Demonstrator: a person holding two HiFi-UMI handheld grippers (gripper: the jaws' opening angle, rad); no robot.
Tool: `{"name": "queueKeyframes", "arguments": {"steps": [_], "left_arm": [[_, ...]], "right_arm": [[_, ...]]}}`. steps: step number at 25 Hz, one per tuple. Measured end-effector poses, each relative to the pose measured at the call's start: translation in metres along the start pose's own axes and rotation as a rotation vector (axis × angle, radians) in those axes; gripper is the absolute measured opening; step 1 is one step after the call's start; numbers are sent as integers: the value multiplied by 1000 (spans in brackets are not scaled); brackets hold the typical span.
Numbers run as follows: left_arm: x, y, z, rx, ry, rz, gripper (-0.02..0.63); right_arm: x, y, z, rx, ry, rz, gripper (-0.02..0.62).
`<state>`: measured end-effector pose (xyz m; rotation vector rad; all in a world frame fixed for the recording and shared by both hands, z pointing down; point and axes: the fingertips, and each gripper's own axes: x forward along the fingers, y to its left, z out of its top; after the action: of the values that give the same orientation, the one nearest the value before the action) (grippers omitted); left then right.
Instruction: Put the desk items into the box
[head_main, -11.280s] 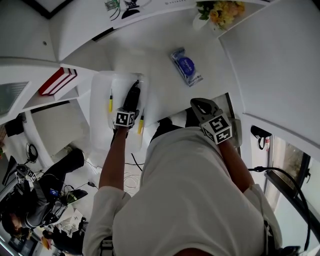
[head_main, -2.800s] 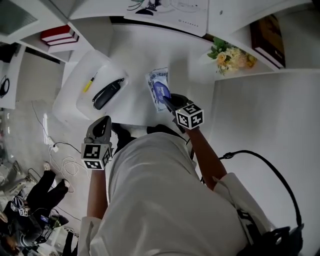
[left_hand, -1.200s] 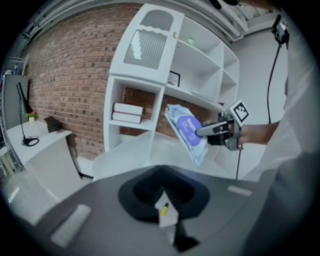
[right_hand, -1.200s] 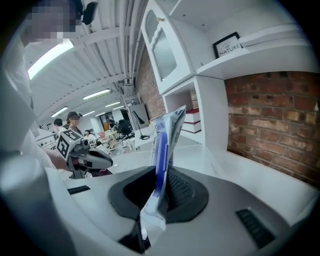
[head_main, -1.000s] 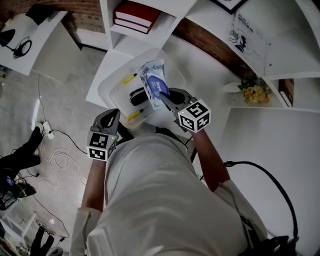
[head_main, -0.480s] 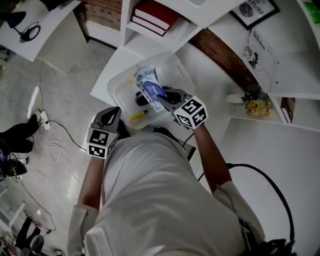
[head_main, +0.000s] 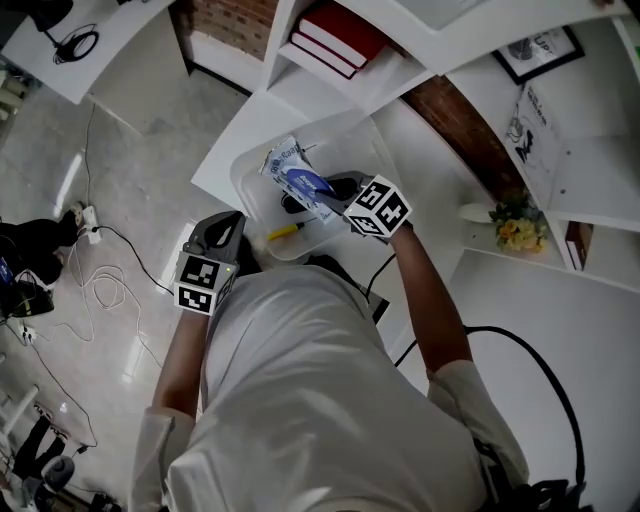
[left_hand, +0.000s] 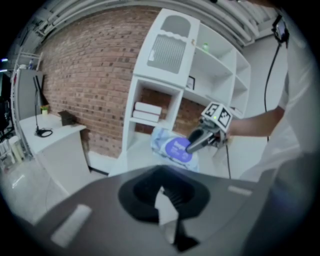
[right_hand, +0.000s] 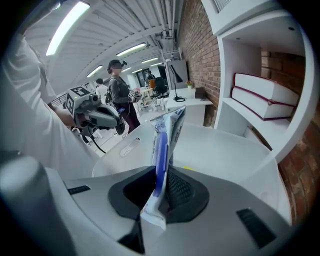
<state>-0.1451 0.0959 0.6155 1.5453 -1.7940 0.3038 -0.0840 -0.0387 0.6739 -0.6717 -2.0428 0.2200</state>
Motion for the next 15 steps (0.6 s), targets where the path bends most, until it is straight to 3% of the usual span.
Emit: {"name": "queueKeyframes", "arguments": {"steps": [15], "left_arm": [[-8, 29, -10, -45, 35, 31, 4]], "right_arm": [[72, 3, -37, -135, 328, 157, 51]]}}
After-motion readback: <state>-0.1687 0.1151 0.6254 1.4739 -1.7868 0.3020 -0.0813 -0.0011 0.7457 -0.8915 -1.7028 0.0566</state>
